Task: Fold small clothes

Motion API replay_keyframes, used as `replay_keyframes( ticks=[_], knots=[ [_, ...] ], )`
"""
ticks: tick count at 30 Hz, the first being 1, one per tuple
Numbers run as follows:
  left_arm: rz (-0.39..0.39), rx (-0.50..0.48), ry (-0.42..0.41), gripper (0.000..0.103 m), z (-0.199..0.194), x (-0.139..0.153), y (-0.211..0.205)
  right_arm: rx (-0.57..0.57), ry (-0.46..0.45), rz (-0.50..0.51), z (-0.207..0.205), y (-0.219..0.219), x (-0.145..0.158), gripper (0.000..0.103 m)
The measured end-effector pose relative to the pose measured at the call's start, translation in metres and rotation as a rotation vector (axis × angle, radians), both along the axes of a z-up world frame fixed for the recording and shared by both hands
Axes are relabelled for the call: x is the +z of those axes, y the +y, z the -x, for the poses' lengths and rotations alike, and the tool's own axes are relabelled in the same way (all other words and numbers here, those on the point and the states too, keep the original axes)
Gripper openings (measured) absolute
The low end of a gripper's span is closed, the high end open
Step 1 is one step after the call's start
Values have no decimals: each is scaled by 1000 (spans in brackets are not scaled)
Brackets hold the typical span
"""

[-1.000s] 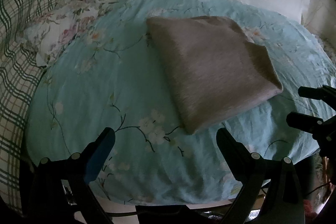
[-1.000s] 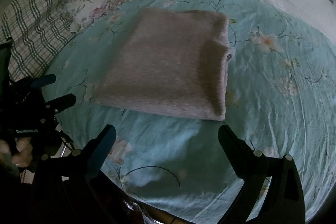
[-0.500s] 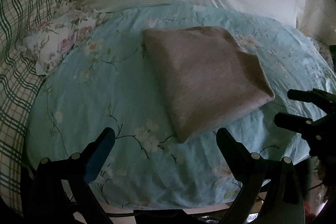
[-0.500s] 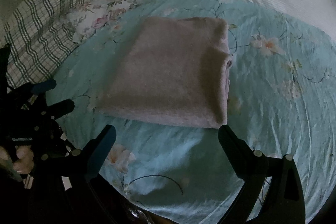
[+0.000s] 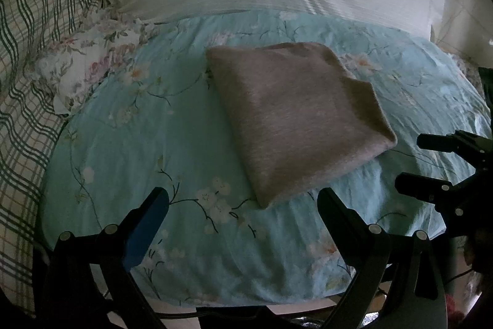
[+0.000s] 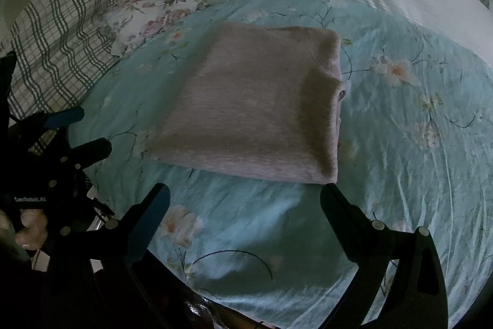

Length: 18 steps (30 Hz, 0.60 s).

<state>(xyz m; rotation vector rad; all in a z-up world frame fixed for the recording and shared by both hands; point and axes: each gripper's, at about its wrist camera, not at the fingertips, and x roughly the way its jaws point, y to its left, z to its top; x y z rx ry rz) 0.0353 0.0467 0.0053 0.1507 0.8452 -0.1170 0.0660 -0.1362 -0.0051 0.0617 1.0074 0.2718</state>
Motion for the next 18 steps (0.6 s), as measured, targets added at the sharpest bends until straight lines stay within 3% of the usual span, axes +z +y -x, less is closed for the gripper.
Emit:
replay_keyframes(
  ticks=[18],
  knots=[
    [4,-4,-13,98,7,3,0,-4,-10,4,6,4,6,98]
  ],
)
